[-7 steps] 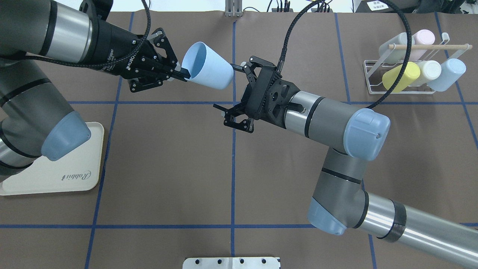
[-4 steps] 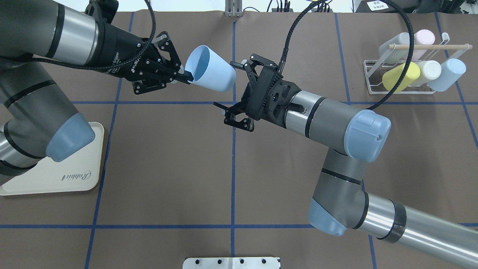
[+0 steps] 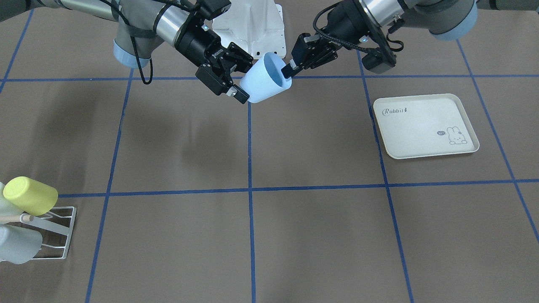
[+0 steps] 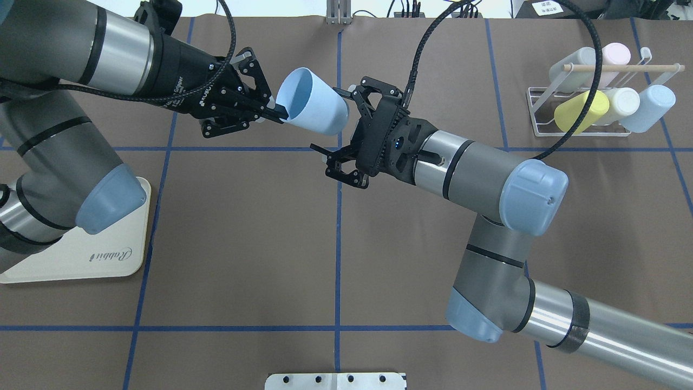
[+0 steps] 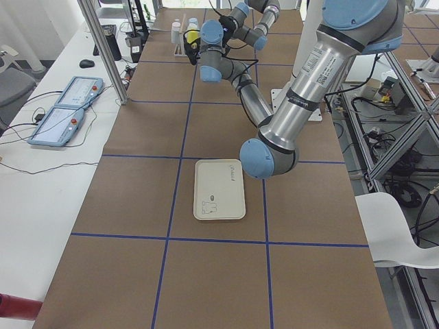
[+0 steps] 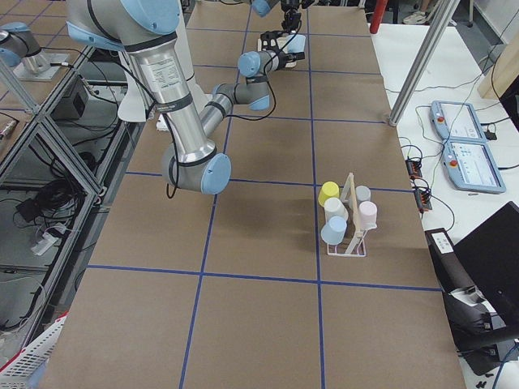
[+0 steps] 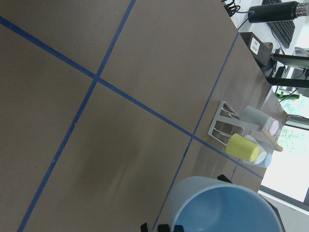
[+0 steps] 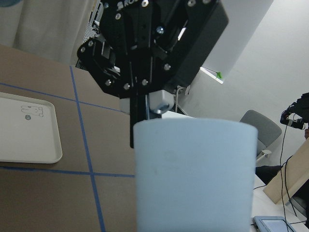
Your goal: Transfer IKEA cup to right arm and place on rack
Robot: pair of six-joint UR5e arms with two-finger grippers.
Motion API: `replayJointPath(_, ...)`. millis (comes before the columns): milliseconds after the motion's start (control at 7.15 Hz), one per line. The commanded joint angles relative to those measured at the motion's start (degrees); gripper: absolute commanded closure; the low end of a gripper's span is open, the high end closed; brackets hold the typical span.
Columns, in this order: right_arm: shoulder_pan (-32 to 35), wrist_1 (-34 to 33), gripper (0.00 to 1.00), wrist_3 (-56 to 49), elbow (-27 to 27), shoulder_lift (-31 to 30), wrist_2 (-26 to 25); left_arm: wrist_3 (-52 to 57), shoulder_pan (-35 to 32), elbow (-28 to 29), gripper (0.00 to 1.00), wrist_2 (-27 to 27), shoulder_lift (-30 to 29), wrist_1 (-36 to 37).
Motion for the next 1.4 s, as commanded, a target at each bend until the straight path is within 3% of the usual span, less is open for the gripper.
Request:
replayJointPath(0,-0.99,0.00,0.20,-0.97,0.11,-0.09,-2.95,-0.12,0.22,0.48,1.00,0.03,-0.83,0.09)
replayJointPath(140,-1.08,0.00,0.26,-0.97,0.11,-0.09,-3.49,-0.13,0.14,0.56,1.00,0.03,-0.83,0.09)
replayJointPath(280,-1.08,-0.09,0.31,-0.97,0.11,-0.09,-3.58,-0.04,0.13,0.48,0.82,0.03,-0.83,0.09)
replayJointPath(560,-0.99,-0.09,0.42,-0.97,0.11,-0.44,-4.80,0.05,0.13,0.48,0.18,0.03,-0.83,0.00)
replayJointPath(700,-0.99,-0.09,0.43,-0.88,0.11,-0.53,-5.07,0.22,0.13,0.39,0.00,-0.05,-0.75,-0.26)
replayJointPath(1120,-0.82,-1.14,0.44,0.25,-0.24,-0.97,-5.07,0.23,-0.74,-0.31,0.00,-0.23,-0.13,0.00)
replayJointPath(1260,0.31,-4.88,0.48,3.39,0.02,-1.05,-5.16,3.10,-1.35,-0.23,0.00,-0.14,1.35,0.17)
